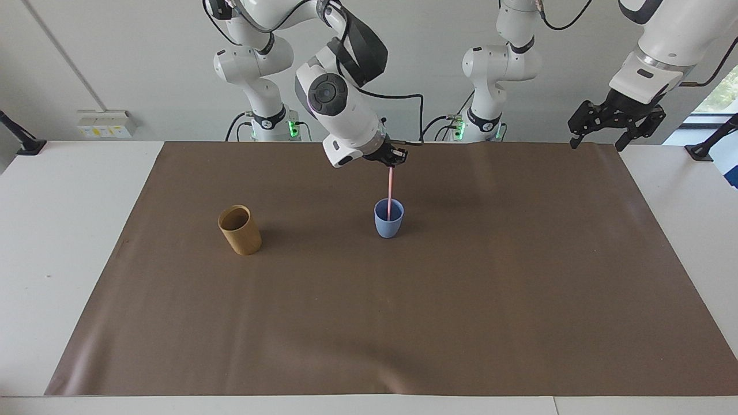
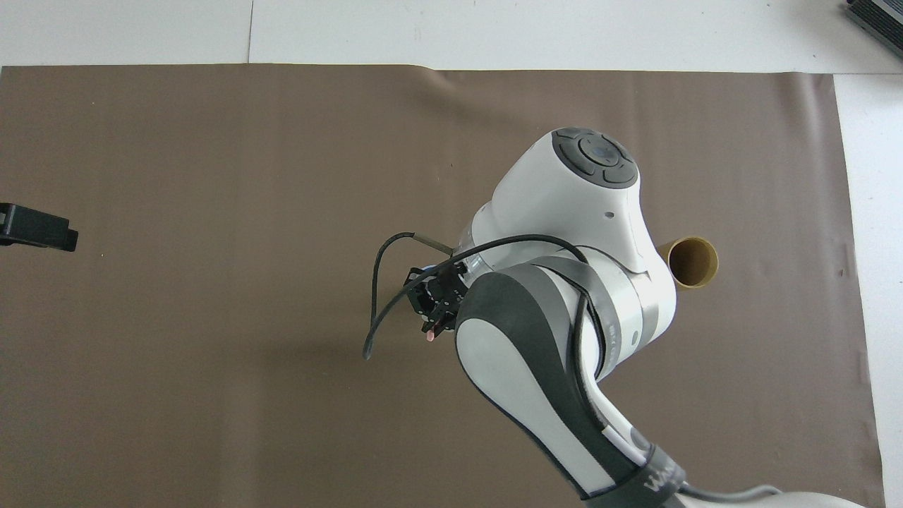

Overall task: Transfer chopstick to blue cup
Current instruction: 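Lower the stick into the blue-lined cup and open the right gripper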

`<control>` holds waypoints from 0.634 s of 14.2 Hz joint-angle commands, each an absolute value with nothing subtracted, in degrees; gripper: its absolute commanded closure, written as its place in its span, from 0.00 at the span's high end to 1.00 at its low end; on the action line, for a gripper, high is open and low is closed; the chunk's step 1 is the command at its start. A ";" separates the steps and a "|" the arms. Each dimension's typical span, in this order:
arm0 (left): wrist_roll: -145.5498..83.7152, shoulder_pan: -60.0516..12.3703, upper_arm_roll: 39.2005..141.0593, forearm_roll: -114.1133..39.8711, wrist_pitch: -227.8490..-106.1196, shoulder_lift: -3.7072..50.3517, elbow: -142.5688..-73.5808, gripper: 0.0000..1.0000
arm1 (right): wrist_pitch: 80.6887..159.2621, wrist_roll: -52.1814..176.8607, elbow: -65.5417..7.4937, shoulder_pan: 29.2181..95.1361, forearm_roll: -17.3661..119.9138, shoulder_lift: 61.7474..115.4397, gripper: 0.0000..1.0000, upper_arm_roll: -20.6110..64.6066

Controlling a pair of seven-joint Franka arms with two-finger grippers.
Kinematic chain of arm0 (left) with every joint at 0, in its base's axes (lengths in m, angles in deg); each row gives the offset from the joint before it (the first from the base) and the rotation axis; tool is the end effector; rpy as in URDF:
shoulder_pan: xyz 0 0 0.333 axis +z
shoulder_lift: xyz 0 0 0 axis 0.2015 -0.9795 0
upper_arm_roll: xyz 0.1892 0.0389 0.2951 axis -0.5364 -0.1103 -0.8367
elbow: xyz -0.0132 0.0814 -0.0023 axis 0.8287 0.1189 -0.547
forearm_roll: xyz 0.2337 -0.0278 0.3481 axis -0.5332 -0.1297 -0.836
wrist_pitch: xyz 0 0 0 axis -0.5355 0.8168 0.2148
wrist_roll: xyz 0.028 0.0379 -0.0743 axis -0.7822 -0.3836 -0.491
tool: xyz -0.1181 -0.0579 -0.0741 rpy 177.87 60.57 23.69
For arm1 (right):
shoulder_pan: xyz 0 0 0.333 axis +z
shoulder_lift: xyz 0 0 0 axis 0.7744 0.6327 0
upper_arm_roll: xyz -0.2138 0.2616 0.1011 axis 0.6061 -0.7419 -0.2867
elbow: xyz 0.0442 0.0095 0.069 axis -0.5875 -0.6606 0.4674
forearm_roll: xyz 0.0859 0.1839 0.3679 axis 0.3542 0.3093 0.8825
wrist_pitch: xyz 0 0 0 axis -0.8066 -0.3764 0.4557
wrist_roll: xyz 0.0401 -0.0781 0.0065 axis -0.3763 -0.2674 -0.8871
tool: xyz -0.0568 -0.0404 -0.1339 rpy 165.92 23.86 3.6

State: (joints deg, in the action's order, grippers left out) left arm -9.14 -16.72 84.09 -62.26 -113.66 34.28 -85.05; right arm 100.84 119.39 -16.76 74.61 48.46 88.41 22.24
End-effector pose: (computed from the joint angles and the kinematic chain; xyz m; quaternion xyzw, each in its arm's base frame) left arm 0.5666 -0.0205 0.6533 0.9973 -0.0734 -0.0011 0.0013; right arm 0.5377 0.3868 0.4721 -0.9442 0.2029 0.2130 0.1478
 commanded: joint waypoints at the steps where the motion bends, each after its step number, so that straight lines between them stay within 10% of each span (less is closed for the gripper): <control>1: -9.15 -15.93 84.82 -63.05 -112.45 34.70 -84.48 1.00 | 101.61 119.73 -18.26 74.31 49.78 87.58 0.74 22.08; 3: -9.15 -15.93 84.82 -63.05 -112.54 34.70 -84.48 1.00 | 101.34 119.73 -18.00 74.31 49.16 87.58 1.00 22.08; 9: -9.15 -15.93 84.82 -63.05 -112.54 34.70 -84.48 1.00 | 95.45 113.15 -14.66 72.11 36.29 82.06 1.00 22.69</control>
